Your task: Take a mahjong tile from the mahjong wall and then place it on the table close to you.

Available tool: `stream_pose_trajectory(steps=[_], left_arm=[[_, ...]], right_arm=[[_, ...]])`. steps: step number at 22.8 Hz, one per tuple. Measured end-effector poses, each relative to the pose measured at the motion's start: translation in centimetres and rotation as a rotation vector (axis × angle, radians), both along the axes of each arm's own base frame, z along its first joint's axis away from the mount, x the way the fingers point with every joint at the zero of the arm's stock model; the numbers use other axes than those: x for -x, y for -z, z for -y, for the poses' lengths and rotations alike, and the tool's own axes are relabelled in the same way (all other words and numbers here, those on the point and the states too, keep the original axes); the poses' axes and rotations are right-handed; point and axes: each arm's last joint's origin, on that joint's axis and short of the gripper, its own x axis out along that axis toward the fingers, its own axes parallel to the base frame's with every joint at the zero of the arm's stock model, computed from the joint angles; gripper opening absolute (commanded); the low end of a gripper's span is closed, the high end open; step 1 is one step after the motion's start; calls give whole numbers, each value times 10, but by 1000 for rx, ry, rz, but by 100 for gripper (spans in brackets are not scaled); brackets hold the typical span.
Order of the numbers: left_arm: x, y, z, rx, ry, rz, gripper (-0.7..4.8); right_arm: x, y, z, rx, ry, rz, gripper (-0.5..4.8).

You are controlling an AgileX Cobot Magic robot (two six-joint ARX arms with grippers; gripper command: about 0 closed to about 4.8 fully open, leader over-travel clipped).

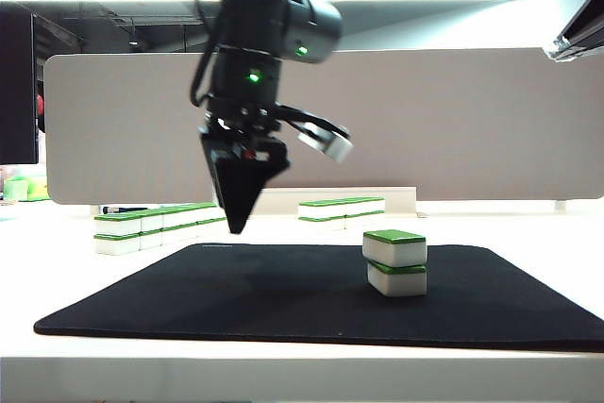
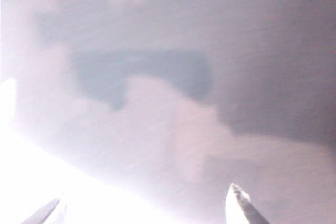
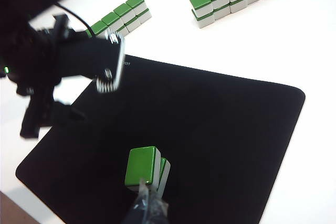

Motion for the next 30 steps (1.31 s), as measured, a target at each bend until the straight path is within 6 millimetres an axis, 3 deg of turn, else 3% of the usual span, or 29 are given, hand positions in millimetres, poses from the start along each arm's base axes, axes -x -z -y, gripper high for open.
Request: stream_pose_trajectory(steps=[3, 7, 21, 26, 30], left_arm=[[-14, -28, -33, 63, -111, 78, 372], [-28, -43, -69, 87, -205, 120, 372], [-62, -46, -141, 117, -403, 185, 372], [-74, -47, -165, 323, -472, 162, 372], [-82, -49, -183, 380, -562, 204, 372]], right_arm=[[0, 0, 0, 0, 0, 0, -1], [0, 0, 0, 0, 0, 0, -1], [0, 0, 0, 0, 0, 0, -1], [0, 0, 0, 0, 0, -1, -1], [0, 0, 0, 0, 0, 0, -1]])
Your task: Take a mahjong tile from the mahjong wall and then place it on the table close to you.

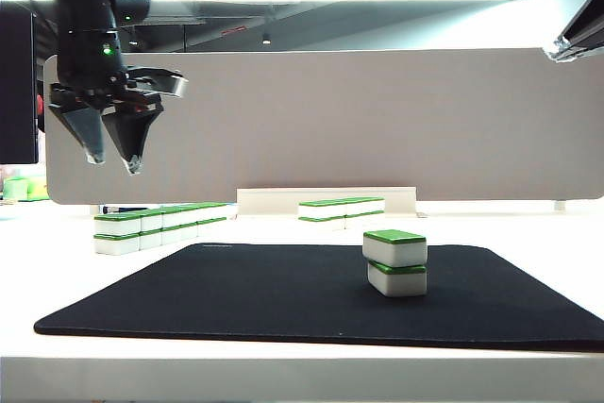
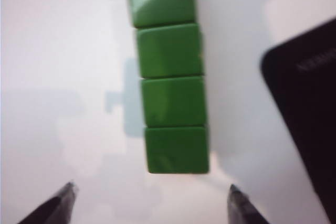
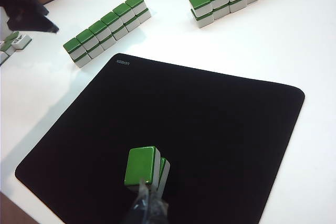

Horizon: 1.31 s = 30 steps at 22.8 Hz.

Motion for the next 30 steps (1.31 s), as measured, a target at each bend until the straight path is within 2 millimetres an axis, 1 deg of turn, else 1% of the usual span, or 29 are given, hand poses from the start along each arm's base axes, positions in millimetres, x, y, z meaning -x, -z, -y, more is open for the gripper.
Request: stream_pose_trajectory(steps=[1, 4, 11, 16, 20, 23, 27, 30], left_arm=[[-2, -1, -4, 29, -36, 18, 372], [-4, -1, -8, 67, -68, 25, 372], [-1, 2, -6, 108, -68, -29, 373], [-7, 21, -5, 96, -70, -90, 373], [-8, 24, -6, 94, -71, -102, 373], [-11, 30, -5, 92, -72, -112, 373], [-16, 47, -5, 82, -70, -152, 373], [-18, 52, -4, 76, -58, -160, 373]], right_arm=[[0, 0, 0, 0, 0, 0, -1], [0, 0, 0, 0, 0, 0, -1], [0, 0, 0, 0, 0, 0, -1], [0, 0, 0, 0, -1, -1, -1], [1, 2, 0, 3, -1, -19, -1], [1, 2, 0, 5, -1, -27, -1], [1, 2, 0, 5, -1, -26, -1], [1, 2, 0, 5, -1, -26, -1]])
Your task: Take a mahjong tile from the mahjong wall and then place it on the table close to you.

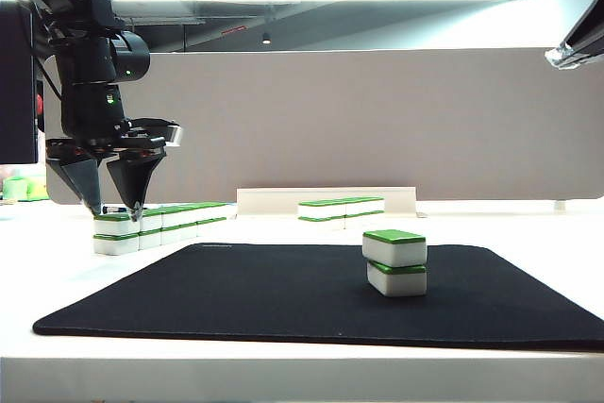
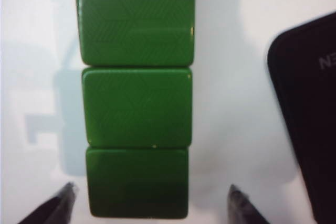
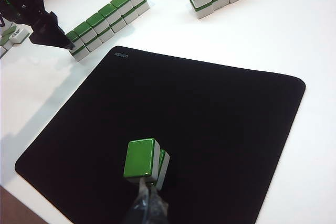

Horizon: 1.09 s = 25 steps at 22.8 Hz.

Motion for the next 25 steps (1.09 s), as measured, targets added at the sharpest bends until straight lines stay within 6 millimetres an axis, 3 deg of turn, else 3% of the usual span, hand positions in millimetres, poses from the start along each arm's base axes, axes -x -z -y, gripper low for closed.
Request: stream_pose_trajectory(steps=[10, 20, 23, 25], left_arm=[[-11, 26, 2, -3, 1, -21, 371], [-13, 28, 2, -2, 1, -11, 362], [-14, 33, 2, -4, 2, -22, 298], [-15, 35, 2, -5, 2, -28, 298]], right_arm=[[0, 0, 0, 0, -1, 0, -1], [0, 0, 0, 0, -1, 0, -1], [0, 0, 0, 0, -1, 0, -1], [0, 0, 0, 0, -1, 0, -1]])
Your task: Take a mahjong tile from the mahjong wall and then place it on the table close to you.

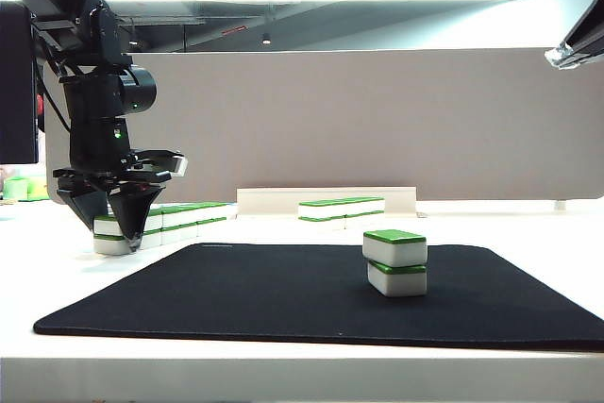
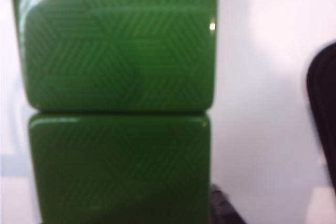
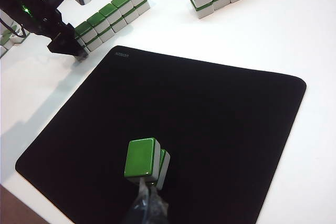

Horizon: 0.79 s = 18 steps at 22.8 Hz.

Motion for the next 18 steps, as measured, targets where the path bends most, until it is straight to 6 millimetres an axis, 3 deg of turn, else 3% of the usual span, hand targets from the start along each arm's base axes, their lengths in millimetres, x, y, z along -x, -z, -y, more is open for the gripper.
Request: stream_pose_trajectory(steps=[1, 9, 15, 18], left_arm=[[0, 1, 0, 0, 0, -2, 297], [0, 0, 0, 0, 0, -1, 142], [2, -2, -1, -4, -1, -28, 142], [5, -14, 0, -6, -4, -75, 142]], right_arm=[[0, 0, 0, 0, 0, 1, -1], [0, 0, 0, 0, 0, 0, -1], [0, 0, 0, 0, 0, -1, -1], [0, 0, 0, 0, 0, 0, -1]])
